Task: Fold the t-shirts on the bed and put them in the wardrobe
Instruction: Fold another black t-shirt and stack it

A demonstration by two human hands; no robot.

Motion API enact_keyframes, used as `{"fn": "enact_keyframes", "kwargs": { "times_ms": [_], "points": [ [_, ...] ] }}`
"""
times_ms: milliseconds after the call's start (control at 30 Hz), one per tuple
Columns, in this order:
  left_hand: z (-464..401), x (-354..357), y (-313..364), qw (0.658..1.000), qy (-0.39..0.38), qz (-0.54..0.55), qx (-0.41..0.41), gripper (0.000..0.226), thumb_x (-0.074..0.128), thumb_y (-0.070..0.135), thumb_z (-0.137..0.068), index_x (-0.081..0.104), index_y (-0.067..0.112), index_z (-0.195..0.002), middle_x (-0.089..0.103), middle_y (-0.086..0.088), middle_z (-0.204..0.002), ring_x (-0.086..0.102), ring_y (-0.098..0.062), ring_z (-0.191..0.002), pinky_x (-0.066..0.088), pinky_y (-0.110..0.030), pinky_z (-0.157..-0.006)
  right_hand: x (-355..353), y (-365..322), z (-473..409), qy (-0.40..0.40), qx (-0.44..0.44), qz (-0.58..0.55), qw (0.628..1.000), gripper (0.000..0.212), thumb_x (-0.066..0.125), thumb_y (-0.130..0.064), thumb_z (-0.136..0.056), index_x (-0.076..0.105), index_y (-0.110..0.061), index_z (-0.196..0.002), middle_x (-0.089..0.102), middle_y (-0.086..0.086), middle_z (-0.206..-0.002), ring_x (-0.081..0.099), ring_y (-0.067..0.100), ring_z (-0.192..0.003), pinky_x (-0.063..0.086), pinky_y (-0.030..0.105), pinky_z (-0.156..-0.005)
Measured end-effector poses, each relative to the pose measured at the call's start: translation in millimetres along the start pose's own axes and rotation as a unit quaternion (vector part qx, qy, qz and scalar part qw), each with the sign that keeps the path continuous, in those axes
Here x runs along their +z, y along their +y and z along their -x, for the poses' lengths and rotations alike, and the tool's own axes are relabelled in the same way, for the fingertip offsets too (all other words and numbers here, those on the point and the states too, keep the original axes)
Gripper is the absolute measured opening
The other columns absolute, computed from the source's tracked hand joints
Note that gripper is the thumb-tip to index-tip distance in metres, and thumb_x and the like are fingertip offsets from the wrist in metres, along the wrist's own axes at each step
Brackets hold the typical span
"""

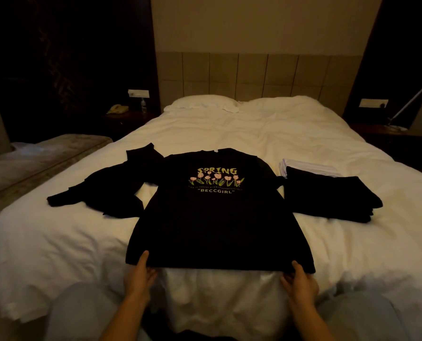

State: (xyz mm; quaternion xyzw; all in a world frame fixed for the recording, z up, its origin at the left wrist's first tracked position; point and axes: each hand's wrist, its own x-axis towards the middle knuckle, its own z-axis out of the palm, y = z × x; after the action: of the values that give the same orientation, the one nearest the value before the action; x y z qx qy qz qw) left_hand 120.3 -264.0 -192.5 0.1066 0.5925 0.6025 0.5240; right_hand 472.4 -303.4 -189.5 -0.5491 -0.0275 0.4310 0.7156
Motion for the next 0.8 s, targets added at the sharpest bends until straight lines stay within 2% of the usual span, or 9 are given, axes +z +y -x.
{"fn": "enact_keyframes", "kwargs": {
  "times_ms": [67, 200, 267, 333, 400, 500, 600, 700, 800],
  "points": [
    [5, 7, -8, 0.997, -0.061, 0.018, -0.04, 0.025, 0.061, 0.027, -0.095, 0.056, 0.013, -0.116, 0.062, -0.013, -0.098, 0.058, -0.025, -0.086, 0.051, -0.038, -0.081, 1, 4, 4, -0.014, 0.017, -0.017, 1.0, 0.009, 0.059, -0.008, -0.095, 0.057, -0.009, -0.104, 0.058, 0.009, -0.081, 0.056, 0.021, -0.069, 0.051, 0.021, -0.04],
    [14, 20, -15, 0.987, -0.139, 0.048, -0.065, 0.02, 0.056, 0.022, -0.098, 0.056, 0.018, -0.117, 0.064, -0.01, -0.104, 0.06, -0.026, -0.092, 0.049, -0.037, -0.08, 4, 10, 10, -0.047, 0.072, -0.033, 0.996, 0.011, 0.058, -0.01, -0.096, 0.058, -0.012, -0.107, 0.061, 0.01, -0.087, 0.059, 0.02, -0.075, 0.053, 0.03, -0.057],
    [16, 24, -17, 0.984, -0.142, 0.073, -0.079, 0.016, 0.054, 0.018, -0.098, 0.059, 0.018, -0.113, 0.067, -0.01, -0.101, 0.064, -0.026, -0.088, 0.051, -0.037, -0.078, 5, 10, 11, -0.065, 0.086, -0.056, 0.993, 0.013, 0.057, -0.01, -0.096, 0.06, -0.017, -0.106, 0.069, 0.007, -0.085, 0.066, 0.019, -0.074, 0.056, 0.027, -0.051],
    [16, 28, -19, 0.98, -0.148, 0.101, -0.088, 0.015, 0.053, 0.014, -0.098, 0.061, 0.016, -0.111, 0.074, -0.008, -0.088, 0.071, -0.022, -0.074, 0.058, -0.033, -0.063, 7, 7, 12, -0.075, 0.087, -0.076, 0.991, 0.015, 0.058, -0.008, -0.095, 0.061, -0.02, -0.103, 0.073, -0.002, -0.071, 0.07, 0.014, -0.065, 0.056, 0.024, -0.048],
    [17, 31, -20, 0.979, -0.149, 0.118, -0.072, 0.017, 0.05, 0.008, -0.098, 0.063, 0.013, -0.108, 0.075, -0.005, -0.076, 0.072, -0.017, -0.063, 0.058, -0.027, -0.05, 9, 3, 14, -0.089, 0.079, -0.084, 0.989, 0.017, 0.057, -0.007, -0.095, 0.06, -0.023, -0.101, 0.073, -0.007, -0.067, 0.07, 0.01, -0.06, 0.056, 0.024, -0.048],
    [26, 34, -18, 0.985, -0.148, 0.082, -0.021, 0.012, 0.052, 0.009, -0.098, 0.063, 0.014, -0.099, 0.075, -0.003, -0.075, 0.071, -0.018, -0.062, 0.056, -0.027, -0.048, 13, 3, 14, -0.109, 0.067, -0.067, 0.99, 0.017, 0.054, -0.005, -0.096, 0.059, -0.022, -0.099, 0.073, -0.007, -0.068, 0.07, 0.009, -0.059, 0.056, 0.025, -0.048],
    [30, 32, -20, 0.99, -0.138, 0.011, 0.005, 0.007, 0.06, 0.014, -0.095, 0.063, 0.015, -0.101, 0.073, -0.004, -0.081, 0.068, -0.021, -0.065, 0.055, -0.029, -0.05, 13, 6, 14, -0.12, 0.059, -0.033, 0.99, 0.012, 0.052, -0.006, -0.098, 0.06, -0.015, -0.095, 0.073, -0.005, -0.067, 0.07, 0.009, -0.059, 0.056, 0.024, -0.048],
    [28, 34, -18, 0.994, -0.094, -0.019, 0.05, 0.009, 0.059, 0.013, -0.096, 0.061, 0.004, -0.096, 0.065, -0.001, -0.053, 0.059, -0.011, -0.04, 0.048, -0.021, -0.037, 12, 5, 12, -0.128, 0.017, -0.03, 0.991, 0.006, 0.055, -0.008, -0.096, 0.059, -0.009, -0.091, 0.073, -0.003, -0.067, 0.071, 0.011, -0.063, 0.057, 0.025, -0.051],
    [30, 35, -14, 0.993, -0.075, -0.035, 0.09, 0.019, 0.057, 0.015, -0.098, 0.059, 0.0, -0.085, 0.055, -0.001, -0.042, 0.052, -0.008, -0.033, 0.042, -0.018, -0.034, 12, 2, 13, -0.126, -0.01, -0.015, 0.992, 0.014, 0.056, -0.009, -0.094, 0.055, -0.007, -0.08, 0.069, -0.002, -0.06, 0.07, 0.017, -0.063, 0.057, 0.024, -0.052]
  ]
}}
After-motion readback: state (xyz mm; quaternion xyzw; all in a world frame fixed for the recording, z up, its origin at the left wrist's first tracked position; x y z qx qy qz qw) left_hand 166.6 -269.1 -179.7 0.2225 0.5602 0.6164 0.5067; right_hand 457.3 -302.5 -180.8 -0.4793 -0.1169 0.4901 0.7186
